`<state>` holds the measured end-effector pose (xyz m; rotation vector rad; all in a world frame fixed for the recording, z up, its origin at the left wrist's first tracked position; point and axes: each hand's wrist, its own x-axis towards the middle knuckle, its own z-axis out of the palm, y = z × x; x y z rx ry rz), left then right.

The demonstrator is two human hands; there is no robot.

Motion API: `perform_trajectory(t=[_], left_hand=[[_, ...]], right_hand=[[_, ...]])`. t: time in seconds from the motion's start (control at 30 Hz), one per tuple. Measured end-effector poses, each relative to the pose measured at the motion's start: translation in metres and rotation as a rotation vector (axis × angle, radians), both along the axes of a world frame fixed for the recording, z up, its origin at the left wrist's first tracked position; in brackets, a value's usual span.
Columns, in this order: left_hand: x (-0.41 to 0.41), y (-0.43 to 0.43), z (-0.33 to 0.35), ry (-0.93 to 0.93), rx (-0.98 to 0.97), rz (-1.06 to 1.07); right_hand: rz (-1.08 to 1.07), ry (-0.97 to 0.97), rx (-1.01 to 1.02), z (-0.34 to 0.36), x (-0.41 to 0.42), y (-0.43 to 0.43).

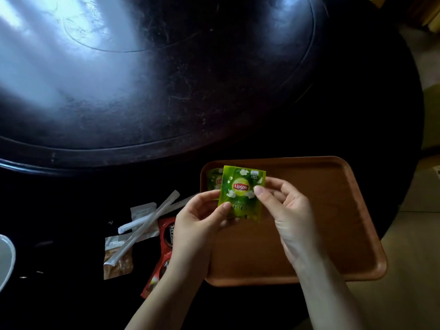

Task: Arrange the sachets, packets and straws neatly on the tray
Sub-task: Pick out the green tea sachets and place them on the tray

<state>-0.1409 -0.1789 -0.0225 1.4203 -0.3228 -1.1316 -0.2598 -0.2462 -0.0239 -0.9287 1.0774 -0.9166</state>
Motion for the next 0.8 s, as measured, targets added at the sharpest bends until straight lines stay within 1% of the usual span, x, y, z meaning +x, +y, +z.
perform_trajectory(t=[0.07, 0.1, 0.13, 0.2, 0.23, 0.27, 0.3, 0.43, 0.6, 0.67, 0.8], left_hand=[[-0.005, -0.003, -0.002, -0.020, 0.016, 0.006], [-0.007, -0.003, -0.002, -0.096, 0.031, -0.010], [-0.007, -0.003, -0.004, -0.243, 0.051, -0.028], [0.001, -0.001, -0.010, -0.646, 0.097, -0.047], [0.008, 0.000, -0.013, -0.816, 0.114, -0.044], [0.013, 0.002, -0.016, -0.924, 0.128, -0.040], [0.017, 0.004, -0.016, -0.975, 0.151, -0.036], [0.021, 0.008, -0.023, -0.998, 0.208, -0.087], [0.020, 0.007, -0.029, -1.013, 0.216, -0.134], [0.021, 0.007, -0.031, -1.029, 0.217, -0.142], [0.022, 0.006, -0.034, -1.052, 0.224, -0.155]], right_hand=[[0.002, 0.101, -0.017, -0.004, -0.001, 0.002], [-0.028, 0.148, -0.031, -0.006, -0.002, 0.000], [-0.076, 0.194, -0.047, -0.010, -0.004, -0.004], [-0.155, 0.313, -0.090, -0.016, -0.011, -0.019], [-0.151, 0.380, -0.108, -0.019, -0.013, -0.028], [-0.124, 0.440, -0.120, -0.022, -0.016, -0.035], [-0.090, 0.500, -0.129, -0.025, -0.017, -0.040], [-0.041, 0.714, -0.217, -0.034, -0.012, -0.048], [-0.110, 0.937, -0.384, -0.040, -0.007, -0.053], [-0.120, 0.981, -0.426, -0.040, -0.007, -0.053], [-0.111, 0.993, -0.450, -0.041, -0.005, -0.049]])
